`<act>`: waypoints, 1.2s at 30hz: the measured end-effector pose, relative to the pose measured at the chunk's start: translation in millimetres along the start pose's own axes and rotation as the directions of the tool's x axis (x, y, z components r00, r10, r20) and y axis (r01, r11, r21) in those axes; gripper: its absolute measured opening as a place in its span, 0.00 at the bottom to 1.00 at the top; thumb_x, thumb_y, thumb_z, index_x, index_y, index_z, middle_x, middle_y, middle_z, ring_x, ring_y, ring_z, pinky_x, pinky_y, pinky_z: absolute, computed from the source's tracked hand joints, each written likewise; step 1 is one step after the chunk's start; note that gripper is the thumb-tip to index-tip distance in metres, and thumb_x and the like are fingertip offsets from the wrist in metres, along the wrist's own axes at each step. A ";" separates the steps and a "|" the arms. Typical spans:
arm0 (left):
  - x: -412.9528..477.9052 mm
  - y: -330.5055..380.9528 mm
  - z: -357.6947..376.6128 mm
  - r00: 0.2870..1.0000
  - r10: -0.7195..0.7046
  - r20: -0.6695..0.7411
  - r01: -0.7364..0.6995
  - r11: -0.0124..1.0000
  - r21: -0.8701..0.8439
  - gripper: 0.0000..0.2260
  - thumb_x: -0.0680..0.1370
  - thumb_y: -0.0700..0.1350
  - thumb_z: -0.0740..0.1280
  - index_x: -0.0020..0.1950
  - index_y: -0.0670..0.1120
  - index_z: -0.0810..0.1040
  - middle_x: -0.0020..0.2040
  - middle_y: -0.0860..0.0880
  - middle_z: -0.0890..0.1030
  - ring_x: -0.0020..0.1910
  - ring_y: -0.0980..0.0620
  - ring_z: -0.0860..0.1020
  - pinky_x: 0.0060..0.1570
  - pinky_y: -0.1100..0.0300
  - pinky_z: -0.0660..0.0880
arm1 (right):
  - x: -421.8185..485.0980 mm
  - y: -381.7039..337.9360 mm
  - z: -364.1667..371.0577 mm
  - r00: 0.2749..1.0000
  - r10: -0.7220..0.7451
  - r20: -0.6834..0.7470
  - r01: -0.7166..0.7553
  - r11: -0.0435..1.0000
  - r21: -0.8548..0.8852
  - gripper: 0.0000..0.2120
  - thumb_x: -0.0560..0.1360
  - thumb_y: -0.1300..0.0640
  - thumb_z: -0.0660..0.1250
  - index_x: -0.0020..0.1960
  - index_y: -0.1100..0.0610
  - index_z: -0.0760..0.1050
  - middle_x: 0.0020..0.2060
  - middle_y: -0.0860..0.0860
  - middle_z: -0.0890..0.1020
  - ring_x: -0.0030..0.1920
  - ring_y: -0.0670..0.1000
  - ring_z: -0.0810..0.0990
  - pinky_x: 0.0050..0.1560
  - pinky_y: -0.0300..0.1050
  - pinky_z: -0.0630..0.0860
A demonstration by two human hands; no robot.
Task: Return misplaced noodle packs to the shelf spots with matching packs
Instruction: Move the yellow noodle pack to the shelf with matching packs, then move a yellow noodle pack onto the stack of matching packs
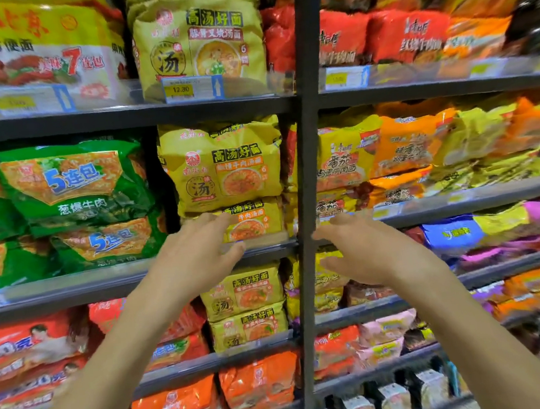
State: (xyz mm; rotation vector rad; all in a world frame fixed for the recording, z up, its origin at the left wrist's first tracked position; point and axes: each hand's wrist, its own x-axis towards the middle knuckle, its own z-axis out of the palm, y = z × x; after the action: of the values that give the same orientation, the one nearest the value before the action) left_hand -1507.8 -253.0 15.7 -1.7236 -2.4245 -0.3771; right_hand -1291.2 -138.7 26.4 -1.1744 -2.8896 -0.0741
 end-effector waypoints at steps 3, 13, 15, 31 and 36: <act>-13.6 34.3 0.8 1.000 0.021 0.020 -0.023 0.996 0.086 0.24 0.82 0.61 0.59 0.77 0.55 0.65 0.75 0.49 0.70 0.73 0.44 0.68 0.66 0.41 0.71 | -31.2 20.0 0.8 1.000 0.023 -0.011 -0.023 0.999 -0.024 0.24 0.81 0.47 0.61 0.76 0.47 0.63 0.73 0.55 0.66 0.73 0.59 0.64 0.67 0.58 0.69; -59.4 150.8 4.6 0.995 0.069 0.068 -0.085 0.959 0.270 0.24 0.82 0.62 0.58 0.77 0.55 0.65 0.73 0.48 0.71 0.74 0.42 0.67 0.67 0.40 0.69 | -135.2 80.0 11.2 0.995 0.092 -0.048 -0.095 0.993 -0.065 0.22 0.81 0.48 0.60 0.74 0.51 0.66 0.67 0.57 0.70 0.69 0.61 0.67 0.61 0.56 0.69; -66.1 174.2 1.8 0.992 0.088 0.090 -0.111 0.952 0.284 0.26 0.82 0.62 0.58 0.78 0.55 0.62 0.73 0.48 0.71 0.74 0.42 0.67 0.67 0.41 0.69 | -155.1 92.8 12.1 0.992 0.118 -0.053 -0.122 0.990 -0.068 0.21 0.81 0.49 0.61 0.73 0.51 0.67 0.67 0.57 0.70 0.69 0.61 0.67 0.61 0.57 0.69; -28.4 296.6 2.4 0.972 0.196 0.127 -0.228 0.920 0.319 0.28 0.82 0.65 0.56 0.79 0.56 0.59 0.73 0.48 0.71 0.73 0.44 0.69 0.65 0.46 0.71 | -202.6 202.4 -8.9 0.966 0.252 -0.059 -0.258 0.957 -0.132 0.22 0.82 0.50 0.60 0.75 0.50 0.65 0.69 0.55 0.71 0.71 0.60 0.66 0.64 0.56 0.67; 14.7 328.7 4.0 0.966 0.226 0.130 -0.256 0.915 0.312 0.26 0.81 0.65 0.57 0.77 0.57 0.63 0.70 0.48 0.72 0.70 0.44 0.70 0.62 0.47 0.72 | -187.8 250.2 -22.6 0.957 0.272 -0.104 -0.285 0.948 -0.142 0.21 0.81 0.51 0.61 0.73 0.50 0.66 0.68 0.55 0.72 0.69 0.59 0.67 0.62 0.55 0.68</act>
State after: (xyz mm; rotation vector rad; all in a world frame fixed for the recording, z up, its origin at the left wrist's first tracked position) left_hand -1202.7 -136.2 55.3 -1.8850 -2.1389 0.1314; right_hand -982.1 -91.6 50.9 -1.5537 -2.6556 -0.3391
